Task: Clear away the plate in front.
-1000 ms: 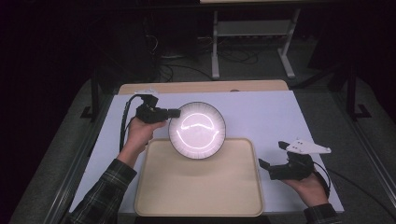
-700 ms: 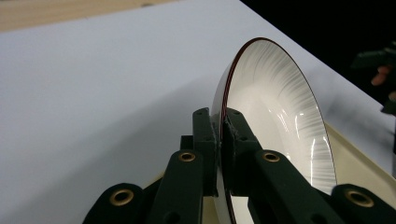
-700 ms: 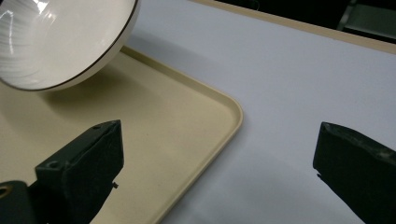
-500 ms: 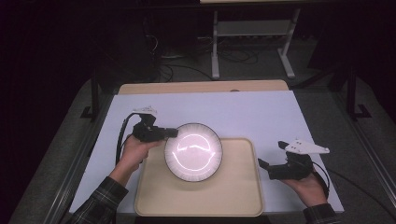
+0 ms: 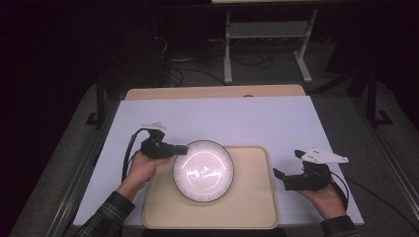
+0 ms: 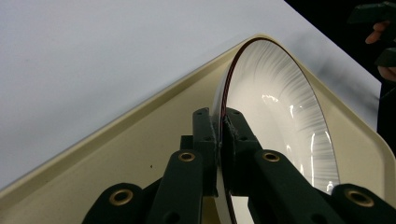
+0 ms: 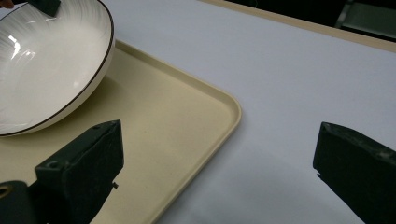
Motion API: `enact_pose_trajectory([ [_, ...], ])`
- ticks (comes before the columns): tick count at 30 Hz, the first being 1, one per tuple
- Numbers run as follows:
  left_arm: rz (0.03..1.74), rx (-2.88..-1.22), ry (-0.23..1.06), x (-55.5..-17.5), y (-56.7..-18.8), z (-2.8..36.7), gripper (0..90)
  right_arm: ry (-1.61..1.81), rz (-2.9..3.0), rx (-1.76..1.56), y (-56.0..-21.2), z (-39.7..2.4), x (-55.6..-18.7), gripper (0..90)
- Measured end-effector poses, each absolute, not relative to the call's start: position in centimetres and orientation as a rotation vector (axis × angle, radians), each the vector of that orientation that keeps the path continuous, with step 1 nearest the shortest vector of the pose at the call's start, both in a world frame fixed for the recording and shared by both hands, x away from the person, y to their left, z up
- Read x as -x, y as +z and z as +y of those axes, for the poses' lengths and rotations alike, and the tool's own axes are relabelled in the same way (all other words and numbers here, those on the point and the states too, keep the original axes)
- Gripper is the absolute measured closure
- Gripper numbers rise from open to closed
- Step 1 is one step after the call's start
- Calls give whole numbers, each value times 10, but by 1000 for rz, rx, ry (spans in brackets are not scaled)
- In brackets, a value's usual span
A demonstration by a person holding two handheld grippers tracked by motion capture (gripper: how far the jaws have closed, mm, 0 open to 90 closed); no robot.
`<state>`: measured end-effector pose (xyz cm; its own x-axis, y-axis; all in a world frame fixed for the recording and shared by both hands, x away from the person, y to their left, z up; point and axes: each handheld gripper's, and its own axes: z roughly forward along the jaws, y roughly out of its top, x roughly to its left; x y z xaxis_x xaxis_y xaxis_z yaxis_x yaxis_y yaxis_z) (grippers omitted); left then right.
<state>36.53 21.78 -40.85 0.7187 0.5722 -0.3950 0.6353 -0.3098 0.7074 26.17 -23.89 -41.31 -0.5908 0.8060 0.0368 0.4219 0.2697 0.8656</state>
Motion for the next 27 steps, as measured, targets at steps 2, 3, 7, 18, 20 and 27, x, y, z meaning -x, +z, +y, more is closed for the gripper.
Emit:
enact_pose_trajectory([
  [2,917,-2012,-88,-367,-411,217,856,1258,2139,-1103,-414,-238,-262,10],
  [3,915,-2021,-85,-367,-413,216,858,1255,2144,-1101,-414,-238,-262,10],
  [7,908,-2049,-90,-368,-419,208,862,1247,2154,-1096,-415,-237,-262,10],
  [18,894,-2073,-119,-375,-433,199,856,1243,2162,-1092,-417,-236,-261,10],
  [20,897,-2075,-121,-376,-434,199,854,1242,2163,-1095,-417,-236,-261,10],
  [27,883,-2112,-113,-377,-440,194,835,1236,2174,-1090,-418,-235,-261,10],
])
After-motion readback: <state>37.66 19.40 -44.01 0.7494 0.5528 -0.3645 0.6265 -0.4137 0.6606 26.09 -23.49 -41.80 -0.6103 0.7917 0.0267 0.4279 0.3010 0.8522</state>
